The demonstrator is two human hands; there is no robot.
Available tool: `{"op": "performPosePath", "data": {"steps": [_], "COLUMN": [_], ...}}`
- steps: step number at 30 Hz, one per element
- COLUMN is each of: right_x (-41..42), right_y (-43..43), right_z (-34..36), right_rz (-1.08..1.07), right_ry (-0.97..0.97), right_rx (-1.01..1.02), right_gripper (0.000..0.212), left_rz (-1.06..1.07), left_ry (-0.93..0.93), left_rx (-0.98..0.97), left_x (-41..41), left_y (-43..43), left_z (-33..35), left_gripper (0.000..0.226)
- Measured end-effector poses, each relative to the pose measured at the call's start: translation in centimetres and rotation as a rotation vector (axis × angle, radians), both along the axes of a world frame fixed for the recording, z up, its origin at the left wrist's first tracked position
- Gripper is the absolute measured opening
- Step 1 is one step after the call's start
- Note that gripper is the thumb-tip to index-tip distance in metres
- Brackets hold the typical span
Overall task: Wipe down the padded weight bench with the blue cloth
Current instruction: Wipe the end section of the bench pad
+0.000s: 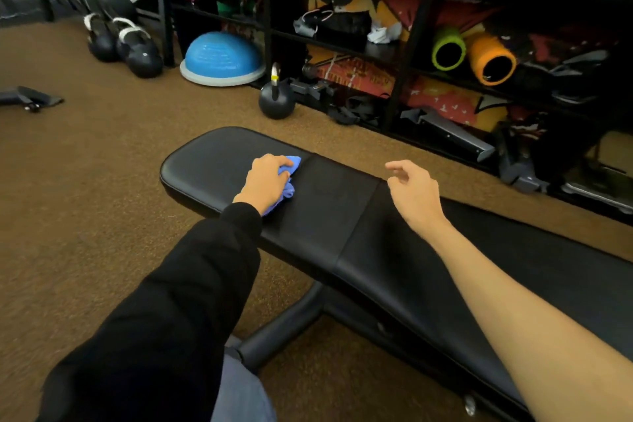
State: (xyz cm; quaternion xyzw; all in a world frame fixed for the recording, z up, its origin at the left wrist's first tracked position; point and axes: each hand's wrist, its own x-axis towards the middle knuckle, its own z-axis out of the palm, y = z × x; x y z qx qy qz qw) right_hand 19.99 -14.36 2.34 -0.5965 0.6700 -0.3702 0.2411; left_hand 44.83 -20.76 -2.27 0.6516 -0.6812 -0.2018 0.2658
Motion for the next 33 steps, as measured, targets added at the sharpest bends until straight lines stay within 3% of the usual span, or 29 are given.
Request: {"op": "performPosePath", "data": {"steps": [7, 15, 20, 26, 28, 33], "right_x": [-4.4, -8.9, -13.7, -20.4, -22.6, -26.5], "right_y": [4.6, 10.2, 14.0, 19.0, 21.1, 25.9], "right_z": [1.2, 3.4, 3.7, 3.1, 2.7, 1.4], "right_rz": [-0.045, -0.176, -0.199, -0.381, -0.437, -0.454], "right_ry": [-0.073, -0.64, -1.096, -1.21, -1.253, -1.318], "right_rx": [0.063, 0.314, 0.271, 0.19, 0.103, -0.065], "right_gripper": [0.028, 0.026, 0.032, 0.035, 0.034, 0.032], "left_rz": [-0.243, -0.569, -0.758, -0.9, -0.884, -0.826], "left_ry": [0.079, 0.239, 0.367, 0.321, 0.307, 0.507], "left_rx": [-0.03, -0.008, 0.027, -0.024, 0.103, 0.766], "left_x": [-7.9, -21.0, -27.7, -33.0, -34.2, -36.5], "left_y": [4.8, 10.8, 15.3, 19.0, 20.0, 22.4], "left_z": [2.8, 5.8, 7.2, 7.3, 6.9, 5.4], "left_gripper": [0.032, 0.054, 0.071, 0.082, 0.087, 0.075]}}
